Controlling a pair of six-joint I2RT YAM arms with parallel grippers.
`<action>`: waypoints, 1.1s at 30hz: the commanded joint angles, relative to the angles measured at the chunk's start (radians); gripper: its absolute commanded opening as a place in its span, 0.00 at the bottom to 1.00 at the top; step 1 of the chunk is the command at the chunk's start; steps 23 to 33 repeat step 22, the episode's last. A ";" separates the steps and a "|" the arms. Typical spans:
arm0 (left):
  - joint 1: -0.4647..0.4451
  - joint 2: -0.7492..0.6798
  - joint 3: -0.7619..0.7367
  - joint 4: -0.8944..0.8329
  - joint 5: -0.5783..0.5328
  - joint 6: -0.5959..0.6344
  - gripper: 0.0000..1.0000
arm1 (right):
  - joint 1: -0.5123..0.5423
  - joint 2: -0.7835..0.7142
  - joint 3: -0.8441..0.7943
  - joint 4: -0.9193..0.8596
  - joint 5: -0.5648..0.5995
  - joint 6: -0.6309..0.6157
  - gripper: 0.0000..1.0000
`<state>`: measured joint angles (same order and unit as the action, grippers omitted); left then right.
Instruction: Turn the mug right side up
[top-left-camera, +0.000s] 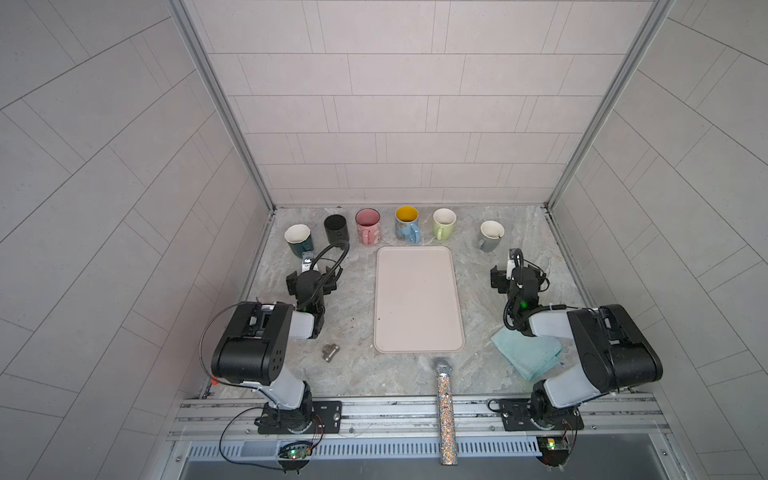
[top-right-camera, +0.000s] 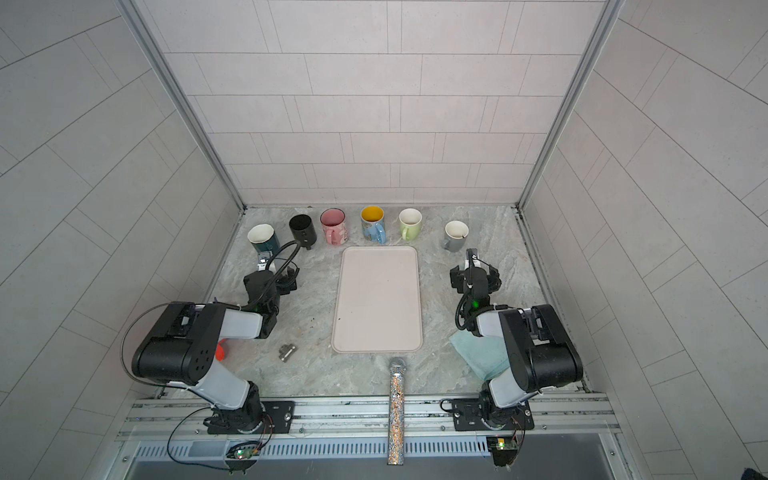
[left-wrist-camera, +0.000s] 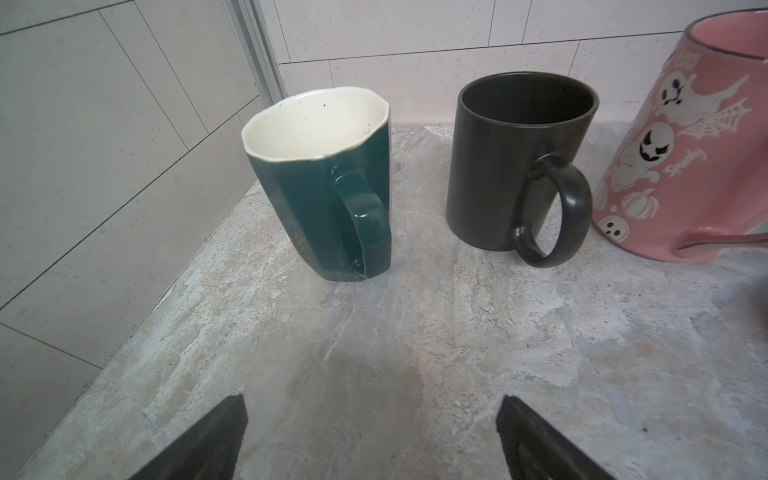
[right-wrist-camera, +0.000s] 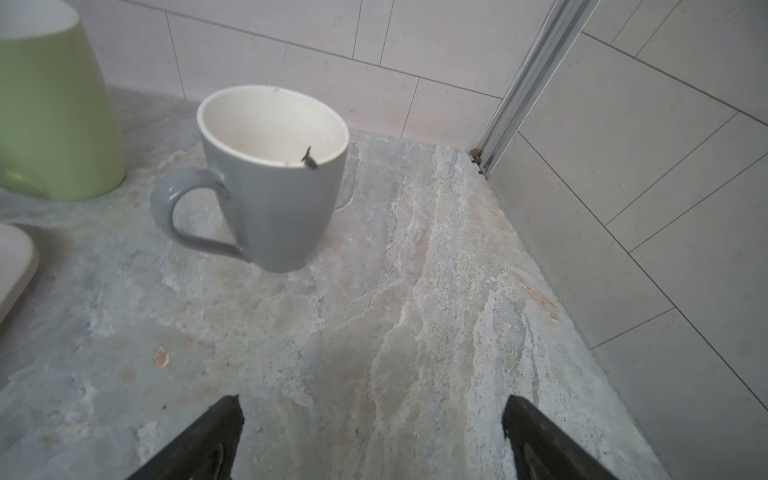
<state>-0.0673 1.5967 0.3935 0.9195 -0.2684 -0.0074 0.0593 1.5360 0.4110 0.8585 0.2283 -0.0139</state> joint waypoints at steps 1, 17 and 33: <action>0.003 -0.010 0.004 0.003 0.004 -0.006 1.00 | -0.017 0.031 -0.033 0.066 -0.113 0.032 0.99; 0.003 -0.011 0.002 0.003 0.003 -0.006 1.00 | -0.019 0.042 -0.041 0.099 -0.112 0.017 0.99; 0.003 -0.011 0.002 0.003 0.003 -0.007 1.00 | -0.019 0.040 -0.044 0.105 -0.111 0.017 0.99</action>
